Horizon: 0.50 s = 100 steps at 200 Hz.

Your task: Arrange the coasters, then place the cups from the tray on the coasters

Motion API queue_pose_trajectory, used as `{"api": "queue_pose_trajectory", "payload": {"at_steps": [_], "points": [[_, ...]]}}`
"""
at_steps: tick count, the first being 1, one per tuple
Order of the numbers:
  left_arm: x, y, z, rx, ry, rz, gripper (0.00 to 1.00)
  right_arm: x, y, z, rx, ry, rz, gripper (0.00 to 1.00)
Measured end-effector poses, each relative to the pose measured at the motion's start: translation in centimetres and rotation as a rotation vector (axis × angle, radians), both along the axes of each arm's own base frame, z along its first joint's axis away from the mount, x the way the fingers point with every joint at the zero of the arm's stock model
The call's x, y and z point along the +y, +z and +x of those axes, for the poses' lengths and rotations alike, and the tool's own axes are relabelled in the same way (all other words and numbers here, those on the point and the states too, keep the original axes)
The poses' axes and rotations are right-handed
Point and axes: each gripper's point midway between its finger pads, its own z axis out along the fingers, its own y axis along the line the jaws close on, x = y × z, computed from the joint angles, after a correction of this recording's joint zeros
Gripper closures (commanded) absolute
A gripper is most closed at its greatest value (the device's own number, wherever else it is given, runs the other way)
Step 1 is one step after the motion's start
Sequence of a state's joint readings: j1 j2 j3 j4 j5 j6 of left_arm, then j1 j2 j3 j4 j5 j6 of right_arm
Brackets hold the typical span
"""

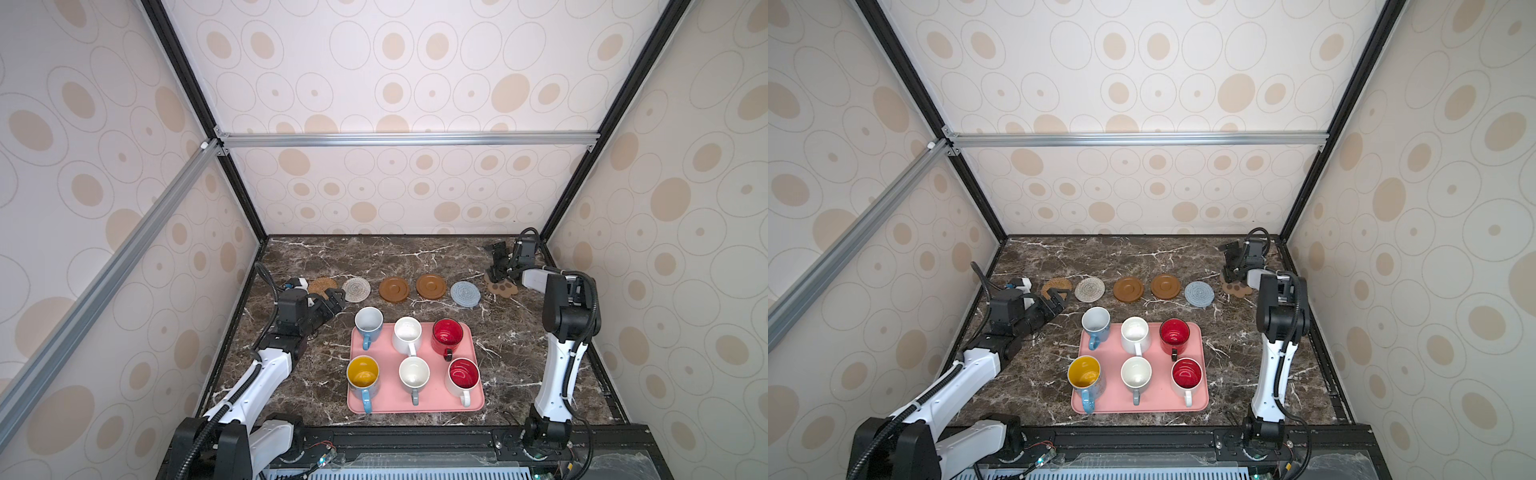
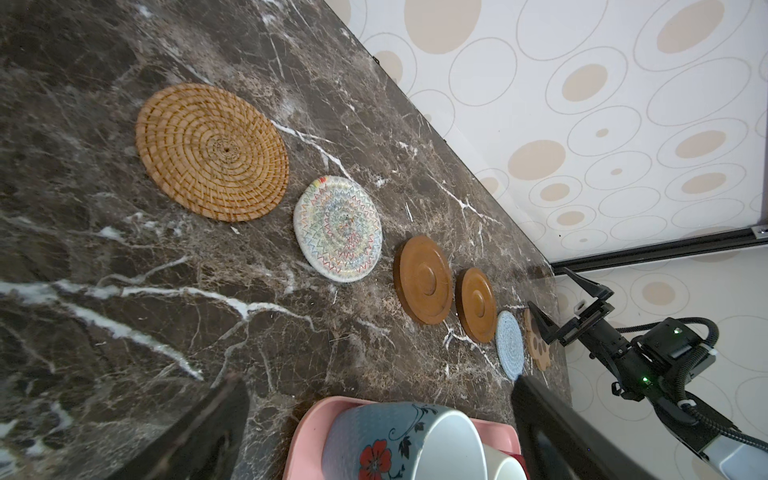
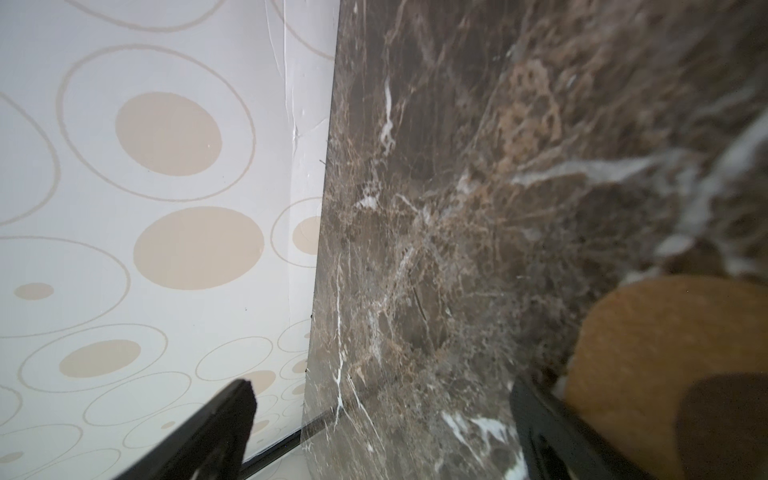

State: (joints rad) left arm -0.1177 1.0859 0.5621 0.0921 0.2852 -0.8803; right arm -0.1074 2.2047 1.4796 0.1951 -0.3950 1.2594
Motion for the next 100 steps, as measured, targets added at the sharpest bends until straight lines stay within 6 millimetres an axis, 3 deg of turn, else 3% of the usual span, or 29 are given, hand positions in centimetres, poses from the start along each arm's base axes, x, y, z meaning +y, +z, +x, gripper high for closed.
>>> {"api": "queue_pose_trajectory", "payload": {"at_steps": [53,100], "points": [[0.0,0.6,-0.2,-0.019,0.000,-0.003,0.00,-2.7,4.2,0.0,-0.044,0.001,-0.083,0.00],[0.0,0.7,-0.2,-0.022,-0.001,-0.004,0.00,-5.0,2.4,-0.2,-0.016,-0.021,-0.038,0.00]]}}
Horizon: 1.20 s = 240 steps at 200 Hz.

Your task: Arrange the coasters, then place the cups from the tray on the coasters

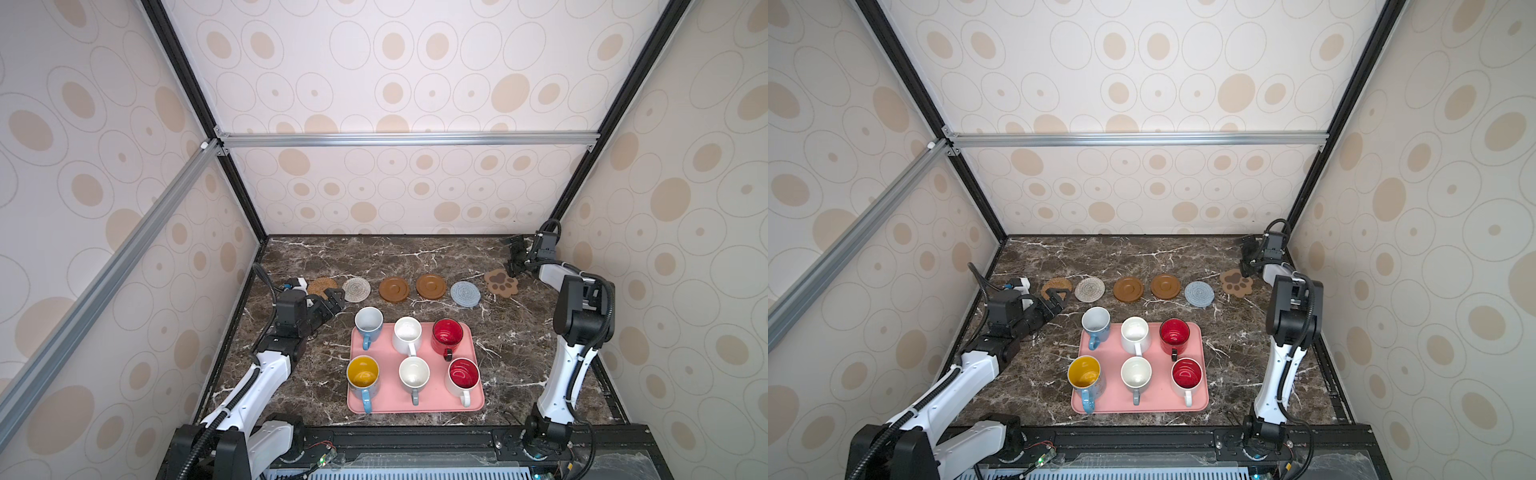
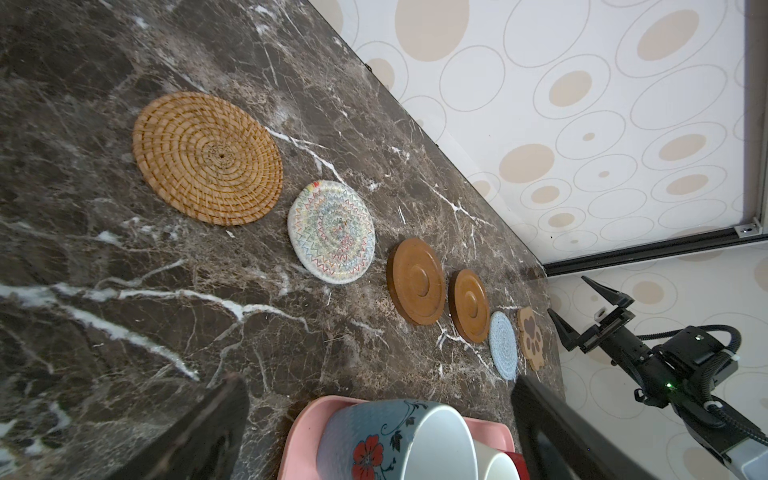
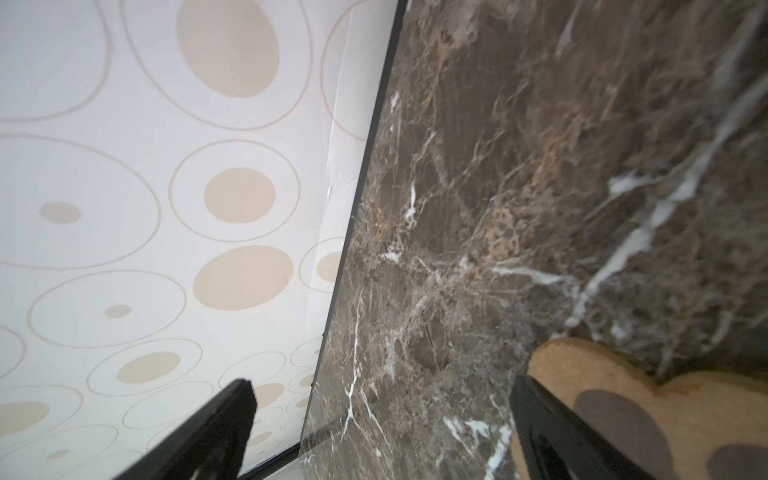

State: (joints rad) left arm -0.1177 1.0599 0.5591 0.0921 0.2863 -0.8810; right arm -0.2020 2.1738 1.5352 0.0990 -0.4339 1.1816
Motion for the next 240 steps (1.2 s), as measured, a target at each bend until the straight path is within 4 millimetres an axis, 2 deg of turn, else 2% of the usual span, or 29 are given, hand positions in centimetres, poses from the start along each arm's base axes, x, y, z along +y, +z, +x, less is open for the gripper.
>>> {"api": "queue_pose_trajectory", "payload": {"at_steps": [32,133,178,240], "points": [[0.0,0.2,-0.1,-0.004,0.000,0.000,0.00,0.0,-2.7,-0.2,0.047,0.007,0.041,0.00],[0.1,0.6,-0.2,-0.017,0.002,-0.001,0.00,-0.9,-2.4,0.0,-0.012,-0.005,0.069,0.00],[0.1,0.7,-0.3,-0.020,0.004,0.000,0.00,-1.4,-1.4,0.7,-0.063,-0.025,0.077,0.00],[0.1,0.5,-0.5,-0.017,0.004,0.000,0.00,-1.5,-2.7,-0.1,-0.005,-0.028,0.061,0.00]]}}
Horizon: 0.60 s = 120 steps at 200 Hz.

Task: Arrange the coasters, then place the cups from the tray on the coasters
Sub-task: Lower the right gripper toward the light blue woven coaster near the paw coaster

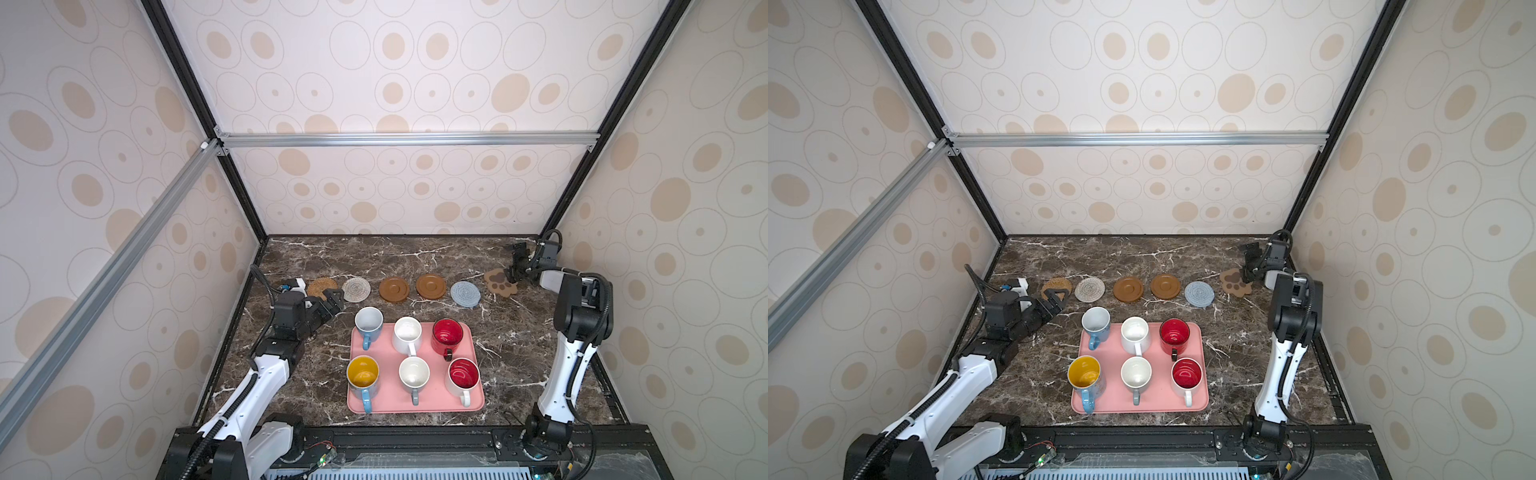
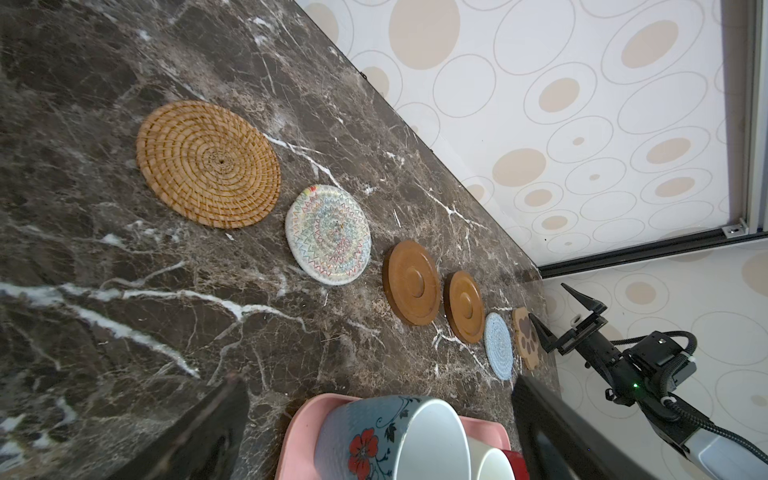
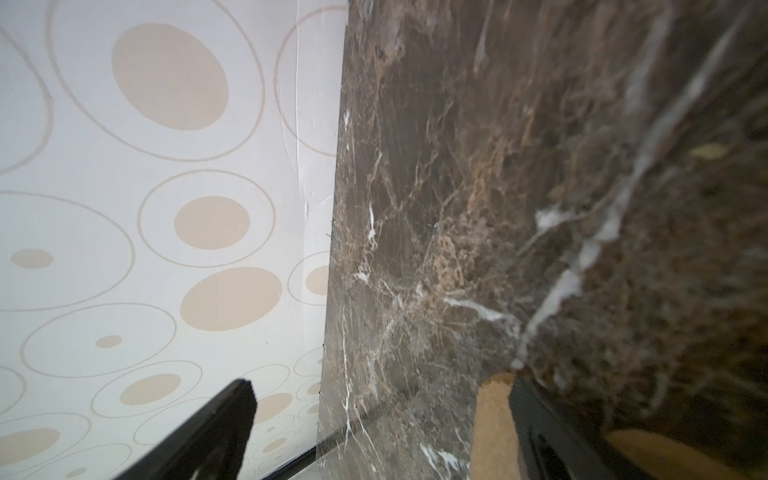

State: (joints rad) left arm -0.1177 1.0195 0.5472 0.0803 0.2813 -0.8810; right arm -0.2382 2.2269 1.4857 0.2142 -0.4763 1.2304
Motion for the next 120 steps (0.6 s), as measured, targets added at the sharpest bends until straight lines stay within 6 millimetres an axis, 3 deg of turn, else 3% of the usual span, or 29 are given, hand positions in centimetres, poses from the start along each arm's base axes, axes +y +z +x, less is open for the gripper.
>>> {"api": "queue_pose_trajectory", "payload": {"at_steps": [62,120], "points": [[0.0,-0.3,-0.1,0.006,0.000,0.000,0.00,-0.2,-0.2,-1.8,0.044,0.028,-0.082,0.00],[0.0,-0.8,-0.4,0.018,0.001,-0.001,0.00,0.1,-0.5,-5.0,0.112,0.090,-0.168,0.00]]}}
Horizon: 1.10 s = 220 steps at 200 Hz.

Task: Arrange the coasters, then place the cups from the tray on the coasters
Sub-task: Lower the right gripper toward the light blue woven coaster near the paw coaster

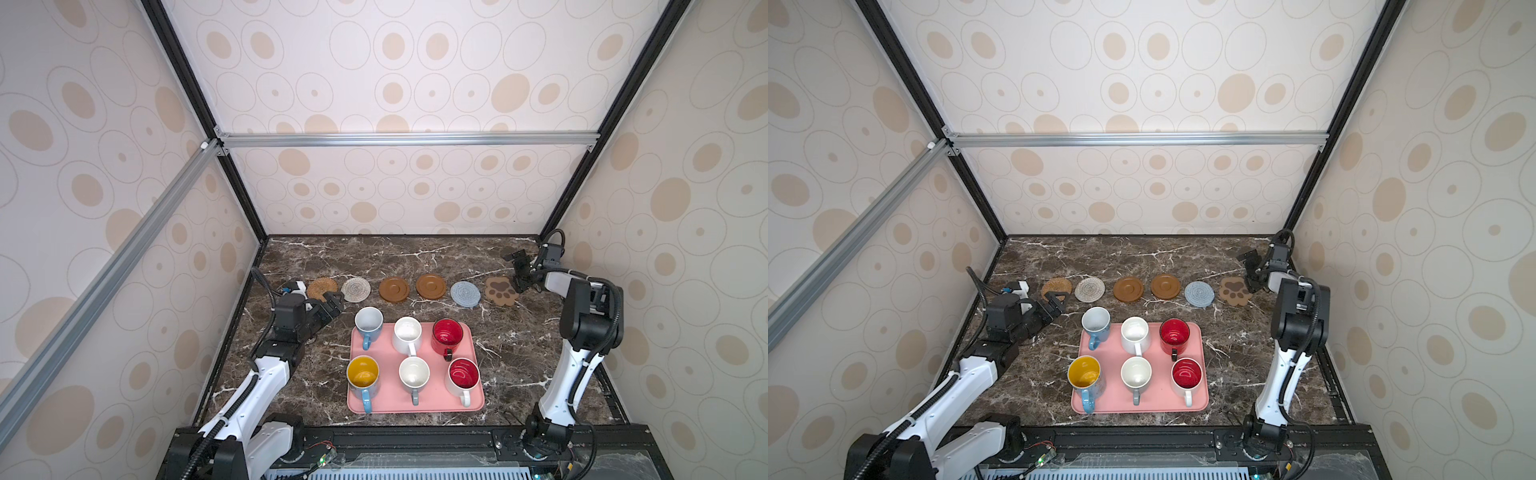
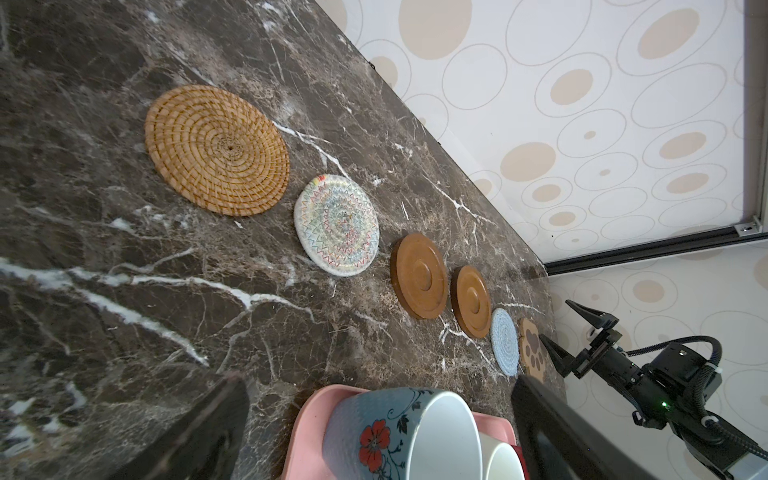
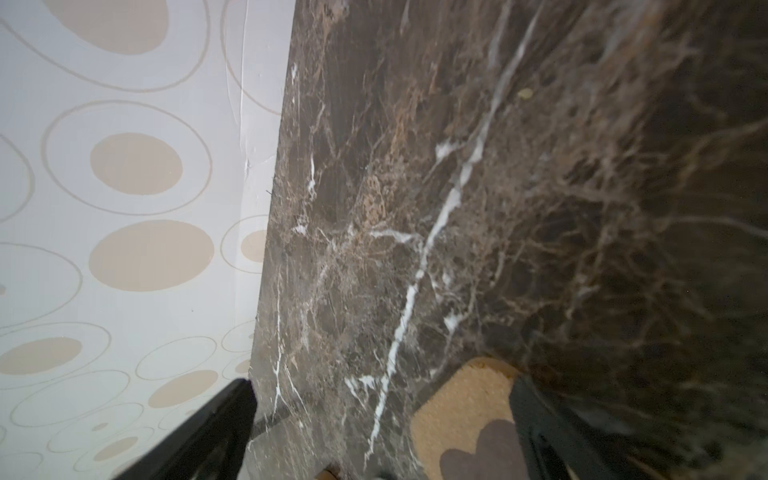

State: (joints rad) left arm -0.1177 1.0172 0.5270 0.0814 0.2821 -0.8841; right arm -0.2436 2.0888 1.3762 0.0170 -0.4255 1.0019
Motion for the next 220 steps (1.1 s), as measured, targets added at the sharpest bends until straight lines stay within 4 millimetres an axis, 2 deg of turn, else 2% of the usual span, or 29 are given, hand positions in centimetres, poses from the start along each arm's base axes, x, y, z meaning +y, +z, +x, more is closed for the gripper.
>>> {"api": "queue_pose_trajectory", "payload": {"at_steps": [105,119,144,174,188,207,220], "points": [[0.0,0.0,0.0,0.000,0.000,-0.001,0.00,0.4,0.3,-1.3,0.042,0.051,-0.034,0.00],[0.0,0.0,0.0,0.000,0.000,-0.001,0.00,0.5,0.9,-1.1,0.036,0.065,-0.034,0.00],[0.0,0.0,0.0,0.000,0.000,0.000,0.00,1.2,3.4,-1.1,-0.010,0.109,-0.025,0.00],[0.0,-0.3,0.1,0.009,0.001,0.001,0.00,3.3,7.2,-1.7,-0.089,0.197,-0.022,0.00],[0.0,-0.4,0.1,0.011,0.001,0.001,0.00,5.3,8.4,-2.6,-0.116,0.260,-0.016,0.00],[0.0,-0.3,0.2,0.007,0.004,0.003,0.00,8.5,8.3,-4.0,-0.117,0.349,0.000,0.00],[0.1,-0.2,0.2,0.005,0.007,0.004,0.00,10.9,7.5,-5.3,-0.097,0.411,0.015,0.00]]}}
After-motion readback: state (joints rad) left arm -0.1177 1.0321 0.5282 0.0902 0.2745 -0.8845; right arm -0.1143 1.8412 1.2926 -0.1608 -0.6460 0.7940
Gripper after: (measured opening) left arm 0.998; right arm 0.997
